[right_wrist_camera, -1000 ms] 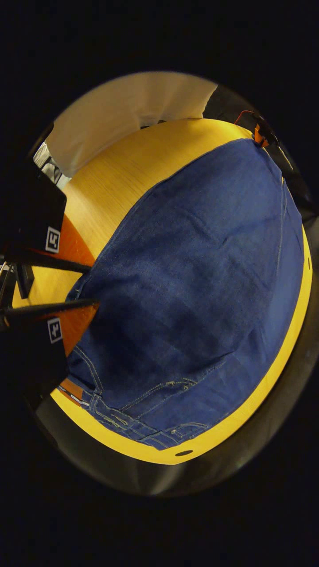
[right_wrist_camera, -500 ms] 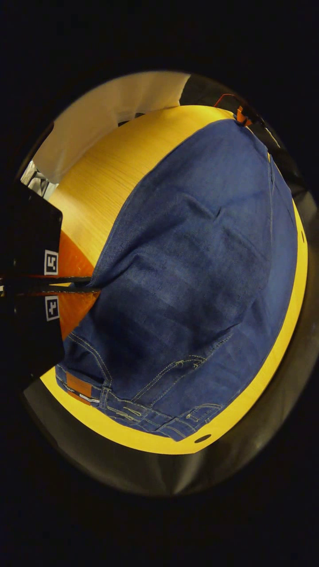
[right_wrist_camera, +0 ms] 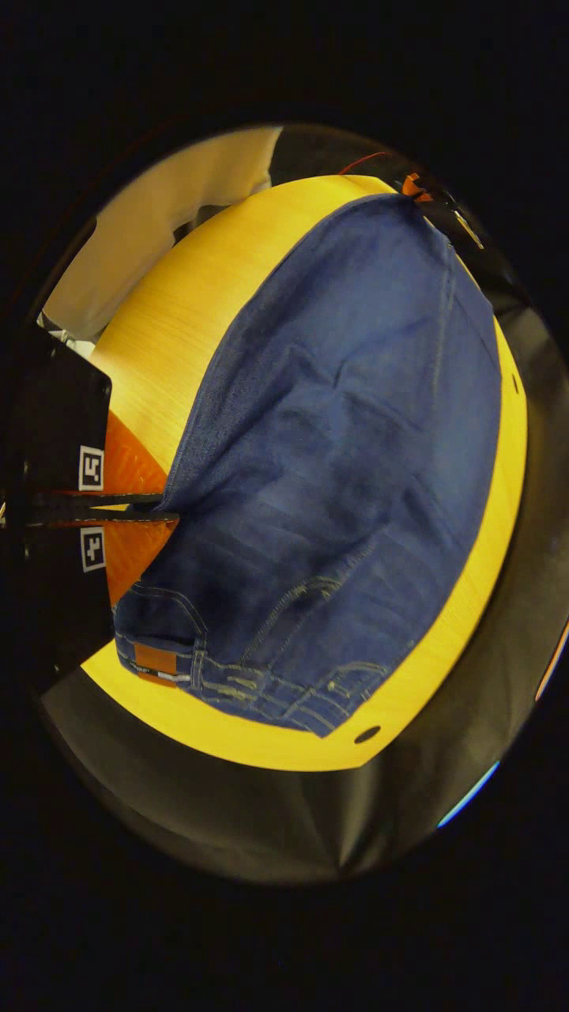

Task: Grasp the waist and the cuffs of the jeans and fold them to make the two legs overlap; first hold the waist and fold one-third of the jeans toward the cuffs, then hold the cuffs and fold the remaining one-third in the same direction to finish folding.

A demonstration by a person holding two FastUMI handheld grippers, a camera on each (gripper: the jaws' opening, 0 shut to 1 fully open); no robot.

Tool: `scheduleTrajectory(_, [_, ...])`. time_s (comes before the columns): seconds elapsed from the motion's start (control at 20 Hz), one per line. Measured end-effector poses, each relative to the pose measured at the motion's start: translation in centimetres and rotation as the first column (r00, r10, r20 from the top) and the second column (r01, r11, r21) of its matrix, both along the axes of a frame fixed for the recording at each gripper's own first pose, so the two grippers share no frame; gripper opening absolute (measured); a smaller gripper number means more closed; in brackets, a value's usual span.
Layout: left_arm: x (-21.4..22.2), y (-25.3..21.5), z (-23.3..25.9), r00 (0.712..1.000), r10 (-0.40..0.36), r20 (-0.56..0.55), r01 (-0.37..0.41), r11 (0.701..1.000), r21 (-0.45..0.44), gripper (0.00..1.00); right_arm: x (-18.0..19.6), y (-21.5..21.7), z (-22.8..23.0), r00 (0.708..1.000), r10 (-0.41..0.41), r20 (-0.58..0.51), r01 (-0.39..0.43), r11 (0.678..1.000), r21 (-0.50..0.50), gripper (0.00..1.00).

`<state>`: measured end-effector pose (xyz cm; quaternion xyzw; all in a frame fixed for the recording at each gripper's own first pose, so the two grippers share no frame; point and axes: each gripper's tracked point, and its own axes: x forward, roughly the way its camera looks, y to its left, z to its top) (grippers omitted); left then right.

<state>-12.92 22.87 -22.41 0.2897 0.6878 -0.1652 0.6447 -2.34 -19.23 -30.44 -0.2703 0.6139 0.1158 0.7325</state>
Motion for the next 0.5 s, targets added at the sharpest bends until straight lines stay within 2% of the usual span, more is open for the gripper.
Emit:
scheduleTrajectory(0.2, [4.3,1.3,5.5,0.997,-0.044,0.058,0.041,0.998,0.055,0.00,4.8,1.2,5.1,0.988,-0.106,0.110,0.096,0.991,0.093,0.03])
scheduleTrajectory(0.3, [7.6,1.8,8.0,0.993,-0.059,0.100,0.050,0.995,0.084,0.00,7.7,1.9,7.1,0.975,-0.148,0.164,0.127,0.983,0.136,0.00])
scheduleTrajectory(0.5, [12.0,3.0,10.7,0.988,-0.102,0.113,0.083,0.983,0.164,0.00,14.1,2.9,9.2,0.965,-0.164,0.205,0.128,0.976,0.179,0.02])
